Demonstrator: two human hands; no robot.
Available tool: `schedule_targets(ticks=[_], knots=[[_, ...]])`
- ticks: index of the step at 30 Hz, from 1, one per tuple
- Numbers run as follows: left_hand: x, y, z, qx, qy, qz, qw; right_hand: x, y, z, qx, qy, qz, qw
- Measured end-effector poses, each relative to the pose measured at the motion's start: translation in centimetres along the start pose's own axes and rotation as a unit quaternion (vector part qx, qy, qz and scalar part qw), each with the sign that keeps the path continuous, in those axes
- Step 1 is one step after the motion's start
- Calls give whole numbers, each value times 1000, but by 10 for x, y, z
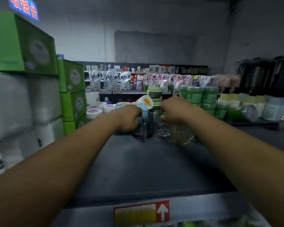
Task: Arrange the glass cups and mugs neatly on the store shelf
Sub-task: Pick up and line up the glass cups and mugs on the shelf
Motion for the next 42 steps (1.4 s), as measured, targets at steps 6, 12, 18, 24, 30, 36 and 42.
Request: schedule_targets(ticks=[6, 12, 18, 24, 30, 36, 42], knots=[[6, -9, 2, 24, -33, -23, 999, 6, -20, 22, 39, 26, 58, 997], [19, 14, -42, 29, -10, 4, 1000, 30, -13, 18, 39, 80, 94, 992], [26, 41, -112, -33, 6, -85, 996, 56, 9, -17, 22, 130, 136, 982], [37, 35, -153, -91, 71, -210, 971, 60, 30, -68, -13, 156, 194, 968], [22, 38, -168, -104, 68, -328, 937, 42, 26, -99, -94, 143, 272, 947], [21, 36, -170, -105, 95, -364, 921, 26, 1, -111, -79, 28, 416, 905], [29, 37, -169, -117, 97, -371, 916, 27, -33, -109, -3, -18, 524, 852]])
Point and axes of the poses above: each hand's wrist, its own z-axis towards the middle knuckle, its own y-axis out of the back of the hand, x = y × z, the point moved 6 cm from there along z, towards the middle knuckle, and after that the axes turned 5 degrees about -x, right-handed, at the moved point
